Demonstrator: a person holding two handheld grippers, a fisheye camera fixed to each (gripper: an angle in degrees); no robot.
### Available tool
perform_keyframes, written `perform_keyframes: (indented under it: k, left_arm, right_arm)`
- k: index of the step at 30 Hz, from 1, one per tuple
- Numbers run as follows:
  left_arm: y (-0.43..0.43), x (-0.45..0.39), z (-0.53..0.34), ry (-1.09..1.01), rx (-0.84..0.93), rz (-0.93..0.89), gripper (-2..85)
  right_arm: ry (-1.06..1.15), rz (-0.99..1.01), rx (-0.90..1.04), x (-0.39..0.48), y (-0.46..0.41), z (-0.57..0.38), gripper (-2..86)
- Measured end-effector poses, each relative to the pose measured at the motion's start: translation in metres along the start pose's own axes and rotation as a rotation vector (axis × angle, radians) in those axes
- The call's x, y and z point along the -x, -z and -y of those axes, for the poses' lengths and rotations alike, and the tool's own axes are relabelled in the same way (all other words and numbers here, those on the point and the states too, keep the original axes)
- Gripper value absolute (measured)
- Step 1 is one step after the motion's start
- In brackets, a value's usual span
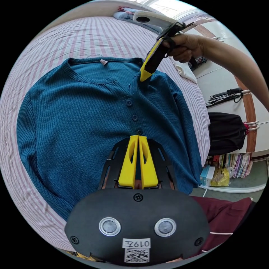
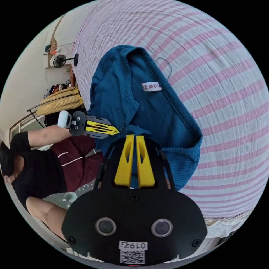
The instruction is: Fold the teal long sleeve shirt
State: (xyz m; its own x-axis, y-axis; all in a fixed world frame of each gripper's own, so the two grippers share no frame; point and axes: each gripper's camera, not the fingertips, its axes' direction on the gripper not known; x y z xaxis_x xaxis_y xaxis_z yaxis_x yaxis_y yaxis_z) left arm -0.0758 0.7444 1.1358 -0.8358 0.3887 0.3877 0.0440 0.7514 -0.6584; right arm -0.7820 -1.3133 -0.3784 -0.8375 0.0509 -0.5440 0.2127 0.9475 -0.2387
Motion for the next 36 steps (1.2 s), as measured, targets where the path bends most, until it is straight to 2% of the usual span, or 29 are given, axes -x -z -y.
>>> perform_keyframes:
  k: [3, 7, 10, 13, 19, 22, 25, 29, 33, 36]
  left_arm:
    - [-0.003, -0.007, 0.0, -0.017, -0.005, 0.02, 0.7]
    - [-0.009, -0.007, 0.002, -0.001, -0.003, 0.008, 0.7]
    - [-0.012, -0.007, 0.003, 0.003, 0.006, -0.005, 0.7]
    - [-0.013, -0.011, 0.004, -0.013, 0.013, 0.008, 0.7]
    - [-0.014, -0.016, 0.004, -0.004, 0.02, 0.007, 0.7]
    - [-0.014, -0.018, 0.002, 0.007, 0.017, 0.003, 0.7]
    - [-0.01, -0.022, 0.001, 0.009, 0.012, 0.001, 0.7]
    - [-0.001, -0.028, -0.001, 0.001, -0.03, -0.006, 0.7]
    - [-0.004, -0.032, 0.005, 0.012, -0.038, 0.004, 0.8]
    - [-0.001, -0.034, 0.012, 0.025, -0.063, 0.024, 0.9]
  right_arm:
    - [0.207, -0.123, -0.077, 0.037, 0.009, -0.015, -0.5]
    - [0.12, -0.256, -0.001, 0.03, -0.006, -0.025, 0.4]
    - [0.039, -0.238, -0.024, 0.015, -0.006, -0.02, 4.3]
    - [-0.027, -0.105, -0.075, 0.001, 0.0, -0.013, 8.3]
    - [-0.092, 0.066, -0.135, -0.015, 0.001, -0.003, 9.6]
    - [-0.13, 0.027, -0.078, -0.017, -0.011, 0.003, 5.7]
    - [-0.018, -0.069, -0.067, 0.003, -0.021, 0.007, 0.7]
    - [0.116, -0.094, -0.208, 0.024, -0.015, 0.002, -0.1]
    - [0.067, -0.194, -0.162, 0.017, -0.037, 0.002, 0.4]
    - [0.016, -0.16, -0.184, 0.011, -0.045, -0.006, 2.0]
